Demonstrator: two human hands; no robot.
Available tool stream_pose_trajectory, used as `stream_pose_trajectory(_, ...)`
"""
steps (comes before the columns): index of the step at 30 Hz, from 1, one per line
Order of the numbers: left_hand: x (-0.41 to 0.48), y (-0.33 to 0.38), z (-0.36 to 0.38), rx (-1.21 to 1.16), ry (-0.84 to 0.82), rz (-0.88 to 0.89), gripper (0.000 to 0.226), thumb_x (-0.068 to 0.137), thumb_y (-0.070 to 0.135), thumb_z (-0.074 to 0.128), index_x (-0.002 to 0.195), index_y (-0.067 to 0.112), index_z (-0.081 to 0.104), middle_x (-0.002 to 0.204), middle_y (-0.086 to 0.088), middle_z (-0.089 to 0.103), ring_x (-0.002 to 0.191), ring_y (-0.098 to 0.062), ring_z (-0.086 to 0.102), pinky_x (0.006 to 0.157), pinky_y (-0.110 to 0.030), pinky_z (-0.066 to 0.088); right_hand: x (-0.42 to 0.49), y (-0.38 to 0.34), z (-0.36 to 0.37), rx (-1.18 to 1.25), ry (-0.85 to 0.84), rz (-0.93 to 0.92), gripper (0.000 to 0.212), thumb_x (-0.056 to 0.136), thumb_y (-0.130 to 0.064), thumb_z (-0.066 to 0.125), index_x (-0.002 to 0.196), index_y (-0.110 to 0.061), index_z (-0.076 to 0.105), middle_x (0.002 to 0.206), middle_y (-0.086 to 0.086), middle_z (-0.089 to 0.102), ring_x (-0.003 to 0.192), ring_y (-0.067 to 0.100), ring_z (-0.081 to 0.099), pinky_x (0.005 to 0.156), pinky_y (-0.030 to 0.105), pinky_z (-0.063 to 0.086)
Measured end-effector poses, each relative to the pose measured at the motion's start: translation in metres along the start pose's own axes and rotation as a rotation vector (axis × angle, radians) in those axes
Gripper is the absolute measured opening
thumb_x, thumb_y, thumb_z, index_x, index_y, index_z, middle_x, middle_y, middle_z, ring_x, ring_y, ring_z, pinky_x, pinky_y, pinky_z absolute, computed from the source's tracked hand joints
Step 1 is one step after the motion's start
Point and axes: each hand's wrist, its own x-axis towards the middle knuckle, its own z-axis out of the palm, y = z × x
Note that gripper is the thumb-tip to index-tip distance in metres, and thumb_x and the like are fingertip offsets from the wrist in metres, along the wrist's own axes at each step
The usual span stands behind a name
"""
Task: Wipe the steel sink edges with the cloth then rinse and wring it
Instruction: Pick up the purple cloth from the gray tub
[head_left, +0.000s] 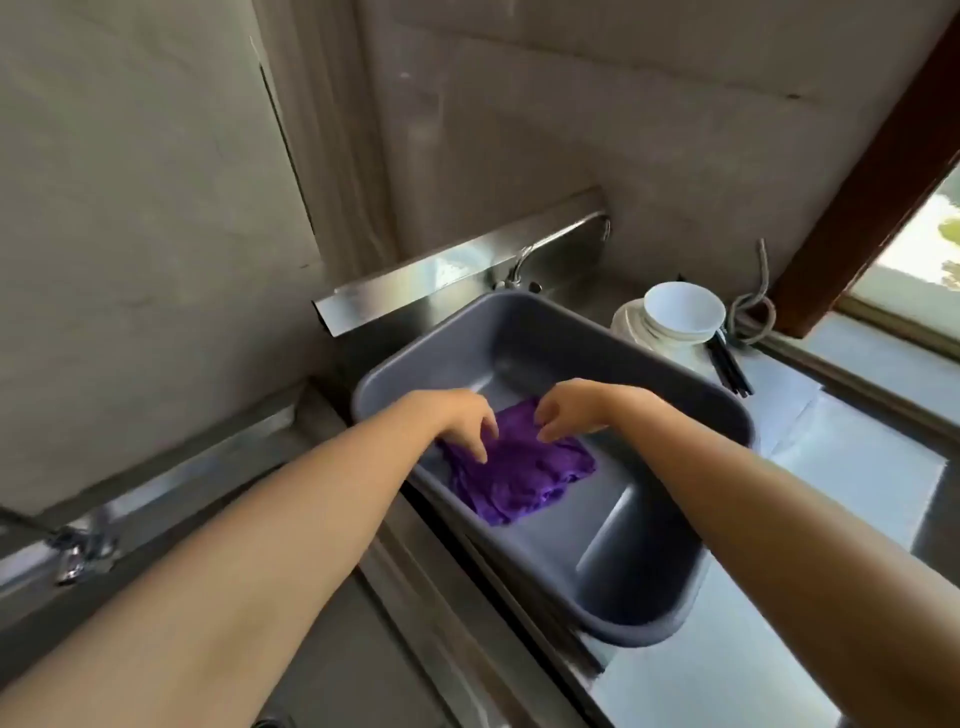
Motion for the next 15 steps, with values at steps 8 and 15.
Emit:
stream_pose_trajectory(8, 0.043, 0.006, 0.021, 0.153, -0.040, -0.101, 0.073, 0.075, 0.044, 0.071, 0.135, 0.014, 0.042, 0.133, -0.010, 0.050, 0.118, -0.028, 0.051, 0.097, -0.040, 0.046, 0.029, 0.021, 0.056, -0.007, 0.095, 0.128, 0.073, 0.076, -0.041, 0.072, 0.138, -0.023, 0.037, 0.136, 0.006, 0.037, 0.126, 0.029, 0.038, 0.100, 0.045, 0.042)
stream_pose_trajectory(15, 0.050, 0.005, 0.027, 0.139, -0.039, -0.134, 0.093, 0.064, 0.044, 0.080, 0.138, 0.020, 0.030, 0.137, -0.010, 0.029, 0.130, -0.029, 0.028, 0.101, -0.045, 0.042, 0.033, 0.018, 0.061, -0.017, 0.210, 0.082, 0.056, 0.076, -0.033, 0.073, 0.124, -0.017, 0.047, 0.125, 0.006, 0.048, 0.115, 0.026, 0.048, 0.083, 0.037, 0.043)
